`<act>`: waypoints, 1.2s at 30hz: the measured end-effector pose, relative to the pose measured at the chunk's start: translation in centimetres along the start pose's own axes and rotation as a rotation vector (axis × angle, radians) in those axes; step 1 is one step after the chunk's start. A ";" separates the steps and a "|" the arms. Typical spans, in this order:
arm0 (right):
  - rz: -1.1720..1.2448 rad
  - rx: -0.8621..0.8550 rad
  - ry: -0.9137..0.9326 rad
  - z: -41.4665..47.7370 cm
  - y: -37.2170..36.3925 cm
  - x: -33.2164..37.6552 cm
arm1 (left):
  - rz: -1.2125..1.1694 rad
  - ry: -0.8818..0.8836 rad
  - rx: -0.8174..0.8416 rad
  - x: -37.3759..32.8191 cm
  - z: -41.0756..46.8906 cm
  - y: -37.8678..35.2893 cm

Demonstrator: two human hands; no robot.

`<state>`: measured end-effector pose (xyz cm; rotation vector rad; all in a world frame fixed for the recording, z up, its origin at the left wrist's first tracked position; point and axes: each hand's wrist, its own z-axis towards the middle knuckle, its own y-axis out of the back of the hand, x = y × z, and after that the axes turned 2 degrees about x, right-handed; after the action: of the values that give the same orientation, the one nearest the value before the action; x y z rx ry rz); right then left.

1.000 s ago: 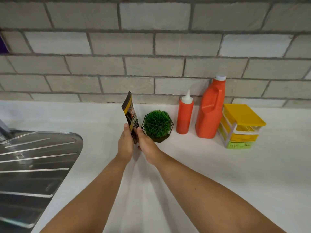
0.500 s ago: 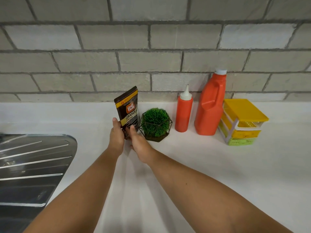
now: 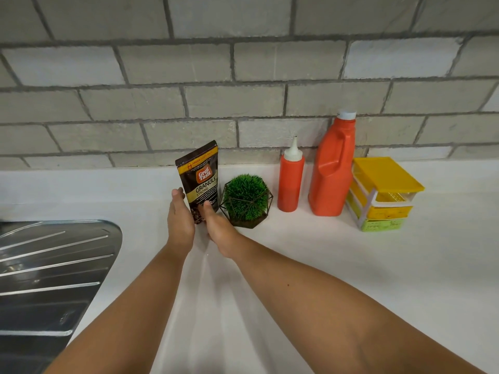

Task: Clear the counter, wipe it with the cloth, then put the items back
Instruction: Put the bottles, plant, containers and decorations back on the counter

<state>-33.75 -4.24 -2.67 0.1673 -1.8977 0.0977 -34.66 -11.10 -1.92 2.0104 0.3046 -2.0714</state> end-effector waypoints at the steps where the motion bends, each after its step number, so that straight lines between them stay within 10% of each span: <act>1: -0.024 0.005 0.000 -0.2 0.1 0.0 | 0.014 -0.011 -0.061 0.0 0.1 0.1; 10: -0.053 0.034 -0.013 -4.8 4.2 2.0 | 0.057 -0.218 -0.368 -2.6 -2.2 -0.6; 36: 0.018 -0.567 0.186 -29.7 32.2 -0.7 | -0.008 -0.315 0.258 -8.0 -26.6 -25.9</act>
<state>-11.06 32.00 6.86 -0.2372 -1.6715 -0.3981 -17.28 21.98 4.75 1.7674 -0.0147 -2.4947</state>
